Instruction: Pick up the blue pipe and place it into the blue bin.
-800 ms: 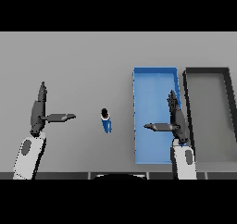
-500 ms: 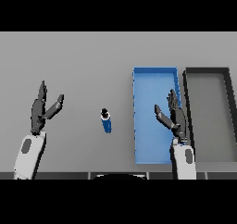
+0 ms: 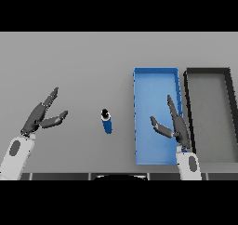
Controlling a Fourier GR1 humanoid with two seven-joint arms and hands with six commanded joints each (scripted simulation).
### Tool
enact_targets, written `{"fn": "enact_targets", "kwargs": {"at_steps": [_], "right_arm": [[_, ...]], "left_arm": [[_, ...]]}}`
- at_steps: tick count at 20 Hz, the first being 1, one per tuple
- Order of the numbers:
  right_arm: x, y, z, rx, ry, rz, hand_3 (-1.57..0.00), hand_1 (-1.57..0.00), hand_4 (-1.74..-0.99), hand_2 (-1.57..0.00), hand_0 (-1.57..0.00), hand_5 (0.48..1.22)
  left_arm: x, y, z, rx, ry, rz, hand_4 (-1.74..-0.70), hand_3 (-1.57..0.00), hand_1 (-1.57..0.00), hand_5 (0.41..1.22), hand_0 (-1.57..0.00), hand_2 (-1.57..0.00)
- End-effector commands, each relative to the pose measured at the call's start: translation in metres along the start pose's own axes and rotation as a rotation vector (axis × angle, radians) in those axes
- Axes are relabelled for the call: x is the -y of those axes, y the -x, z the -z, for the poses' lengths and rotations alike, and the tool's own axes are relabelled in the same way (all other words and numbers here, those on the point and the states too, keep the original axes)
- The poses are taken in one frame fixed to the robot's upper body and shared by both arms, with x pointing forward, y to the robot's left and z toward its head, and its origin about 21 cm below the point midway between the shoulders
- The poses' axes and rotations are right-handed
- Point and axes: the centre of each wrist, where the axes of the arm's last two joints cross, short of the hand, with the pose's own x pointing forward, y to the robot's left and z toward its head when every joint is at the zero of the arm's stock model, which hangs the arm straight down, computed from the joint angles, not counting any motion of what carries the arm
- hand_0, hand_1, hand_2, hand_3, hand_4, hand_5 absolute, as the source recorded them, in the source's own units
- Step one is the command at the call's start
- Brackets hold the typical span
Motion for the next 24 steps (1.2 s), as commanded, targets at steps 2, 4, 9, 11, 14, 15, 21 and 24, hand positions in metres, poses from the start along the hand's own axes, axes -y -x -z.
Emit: {"fn": "enact_targets", "kwargs": {"at_steps": [2, 4, 9, 11, 14, 15, 21, 24], "right_arm": [[0.004, 0.001, -0.003, 0.024, -0.005, -0.01, 0.0, 0.0, -1.187, 0.0, 0.0, 0.6], [0.001, 0.002, -0.001, 0.021, -0.019, -0.006, 0.0, 0.0, -1.198, 0.0, 0.0, 0.607], [-0.001, 0.001, 0.001, 0.022, -0.022, -0.009, 0.0, 0.0, -1.211, 0.0, 0.0, 0.613], [-0.002, 0.001, -0.001, 0.029, -0.025, -0.014, 0.0, 0.0, -1.217, 0.0, 0.0, 0.615], [-0.004, -0.003, -0.002, 0.03, -0.017, -0.001, 0.0, 0.0, -1.223, 0.0, 0.0, 0.62], [-0.005, -0.004, 0.0, 0.03, -0.024, 0.008, 0.0, 0.0, -1.228, 0.0, 0.0, 0.621], [-0.003, -0.003, -0.008, 0.034, -0.008, 0.001, 0.0, 0.0, -1.218, 0.0, 0.0, 0.612], [-0.003, -0.005, -0.007, 0.019, -0.006, 0.005, 0.0, 0.0, -1.206, 0.0, 0.0, 0.606]], "left_arm": [[0.006, -0.001, -0.004, 0.019, 0.09, -0.013, -1.1, 0.0, 0.0, 0.583, 0.0, 0.0], [0.018, -0.004, -0.005, 0.031, 0.181, -0.018, -1.1, 0.0, 0.0, 0.554, 0.0, 0.0], [0.063, -0.009, -0.008, 0.042, 0.336, -0.033, -1.17, 0.0, 0.0, 0.49, 0.0, 0.0], [0.076, -0.009, -0.009, 0.046, 0.356, -0.007, -1.18, 0.0, 0.0, 0.475, 0.0, 0.0], [0.098, -0.009, 0.003, 0.059, 0.358, -0.005, -1.19, 0.0, 0.0, 0.464, 0.0, 0.0], [0.102, -0.006, 0.004, 0.042, 0.362, -0.012, -1.19, 0.0, 0.0, 0.463, 0.0, 0.0], [0.13, 0.004, 0.03, 0.016, 0.394, -0.066, -1.19, 0.0, 0.0, 0.469, 0.0, 0.0], [0.146, 0.006, 0.045, 0.015, 0.416, -0.051, -1.15, 0.0, 0.0, 0.459, 0.0, 0.0]]}}
